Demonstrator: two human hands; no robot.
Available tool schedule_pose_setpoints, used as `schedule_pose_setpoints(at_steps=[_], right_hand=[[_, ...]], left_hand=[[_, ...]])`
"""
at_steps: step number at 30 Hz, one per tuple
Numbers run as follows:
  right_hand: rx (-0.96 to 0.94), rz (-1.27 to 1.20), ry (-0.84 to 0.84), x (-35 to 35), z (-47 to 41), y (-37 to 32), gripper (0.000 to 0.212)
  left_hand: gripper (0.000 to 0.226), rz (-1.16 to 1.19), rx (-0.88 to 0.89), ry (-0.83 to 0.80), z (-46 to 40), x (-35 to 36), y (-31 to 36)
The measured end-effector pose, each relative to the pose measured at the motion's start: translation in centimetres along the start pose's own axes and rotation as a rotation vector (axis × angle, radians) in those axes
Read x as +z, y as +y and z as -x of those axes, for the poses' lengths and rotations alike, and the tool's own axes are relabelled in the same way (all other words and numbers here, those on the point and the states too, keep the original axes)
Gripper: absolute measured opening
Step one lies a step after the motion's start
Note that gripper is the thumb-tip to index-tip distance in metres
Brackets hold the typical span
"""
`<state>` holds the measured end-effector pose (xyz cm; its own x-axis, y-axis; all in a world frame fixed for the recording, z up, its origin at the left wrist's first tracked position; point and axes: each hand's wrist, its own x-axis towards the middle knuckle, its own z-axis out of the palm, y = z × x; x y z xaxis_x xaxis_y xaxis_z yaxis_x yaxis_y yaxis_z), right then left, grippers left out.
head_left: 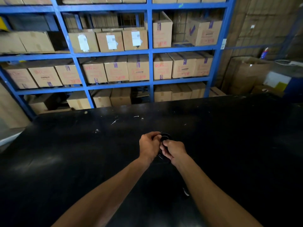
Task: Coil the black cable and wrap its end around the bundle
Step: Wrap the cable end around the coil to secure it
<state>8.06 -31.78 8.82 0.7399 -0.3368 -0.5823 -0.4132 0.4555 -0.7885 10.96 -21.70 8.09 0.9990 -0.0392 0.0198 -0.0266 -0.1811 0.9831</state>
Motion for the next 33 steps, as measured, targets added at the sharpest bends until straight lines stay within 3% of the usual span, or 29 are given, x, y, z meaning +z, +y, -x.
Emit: schedule_pose_setpoints(at_steps=[4,10,14,22,25,30,33], right_hand=[[0.042,-0.084,0.014,0.3,0.7,-0.3,0.004],[0.103,-0.097,-0.085,0.9,1.2,-1.1,0.016],[0.084,-0.094,-0.111,1.2,1.3,-1.3,0.025],[-0.016,-0.097,-0.108,1.8,2.8,-2.7,0.02],[-0.146,-0.053,-0.12,2.0,3.4,-2.6,0.021],[-0.718,0.65,0.063,1.5,3.2,-2.0,0.024],[-0.88,0.809,0.056,1.4,3.1,-2.1,0.026]], left_hand=[[0.019,0.003,-0.021,-0.034,0.2,-0.4,0.4],[0.028,0.089,-0.088,-0.027,0.1,-1.4,0.7],[0.024,0.123,-0.083,-0.053,0.1,-1.8,0.9],[0.02,0.112,-0.02,0.035,0.0,-2.2,1.3],[0.015,0.077,0.003,0.093,-0.4,-2.2,1.5],[0.014,-0.02,0.073,0.136,-0.7,-2.3,1.5],[0.015,-0.032,0.089,0.119,-0.4,-2.3,1.5]])
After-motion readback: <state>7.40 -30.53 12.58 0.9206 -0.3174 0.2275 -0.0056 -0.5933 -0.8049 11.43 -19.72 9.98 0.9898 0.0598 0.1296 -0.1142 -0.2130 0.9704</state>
